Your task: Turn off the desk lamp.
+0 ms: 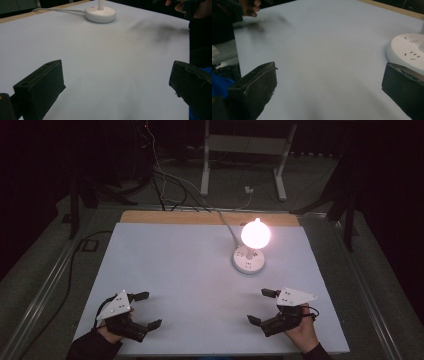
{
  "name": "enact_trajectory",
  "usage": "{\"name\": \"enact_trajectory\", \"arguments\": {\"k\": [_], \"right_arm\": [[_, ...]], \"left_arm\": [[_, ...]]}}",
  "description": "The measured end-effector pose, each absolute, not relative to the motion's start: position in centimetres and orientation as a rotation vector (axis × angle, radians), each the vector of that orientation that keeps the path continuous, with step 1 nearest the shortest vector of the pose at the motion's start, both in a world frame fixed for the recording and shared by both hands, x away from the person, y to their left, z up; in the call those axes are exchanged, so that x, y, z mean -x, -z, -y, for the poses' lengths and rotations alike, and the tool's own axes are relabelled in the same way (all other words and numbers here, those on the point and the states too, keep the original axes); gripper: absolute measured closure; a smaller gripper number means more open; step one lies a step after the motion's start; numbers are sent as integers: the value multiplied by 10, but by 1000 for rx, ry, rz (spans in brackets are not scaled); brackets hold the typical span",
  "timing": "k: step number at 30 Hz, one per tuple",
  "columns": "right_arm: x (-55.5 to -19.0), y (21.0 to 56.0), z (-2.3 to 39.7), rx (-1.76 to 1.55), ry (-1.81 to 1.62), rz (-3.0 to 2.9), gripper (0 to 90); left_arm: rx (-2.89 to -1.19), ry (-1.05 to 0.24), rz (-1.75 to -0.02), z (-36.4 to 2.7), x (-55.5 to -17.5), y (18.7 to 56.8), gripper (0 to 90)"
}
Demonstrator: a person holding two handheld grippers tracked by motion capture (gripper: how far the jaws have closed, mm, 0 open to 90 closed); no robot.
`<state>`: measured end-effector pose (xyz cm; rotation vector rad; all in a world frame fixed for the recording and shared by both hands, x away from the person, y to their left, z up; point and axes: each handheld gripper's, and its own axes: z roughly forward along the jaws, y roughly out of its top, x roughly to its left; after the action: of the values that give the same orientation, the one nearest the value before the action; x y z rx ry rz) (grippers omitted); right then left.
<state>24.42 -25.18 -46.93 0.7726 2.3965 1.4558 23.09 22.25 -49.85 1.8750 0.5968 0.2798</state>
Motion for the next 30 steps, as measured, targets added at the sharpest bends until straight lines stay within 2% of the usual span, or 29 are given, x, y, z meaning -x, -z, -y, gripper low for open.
{"name": "enact_trajectory", "arguments": {"k": [13, 30], "right_arm": [[-256, 450, 259, -798, -1471, -2344, 0], [-282, 445, 268, -856, -1436, -2288, 0]], "left_arm": [[-1865, -278, -598, -224, -231, 498, 5], [-1857, -277, -601, -224, -231, 497, 5]]}}
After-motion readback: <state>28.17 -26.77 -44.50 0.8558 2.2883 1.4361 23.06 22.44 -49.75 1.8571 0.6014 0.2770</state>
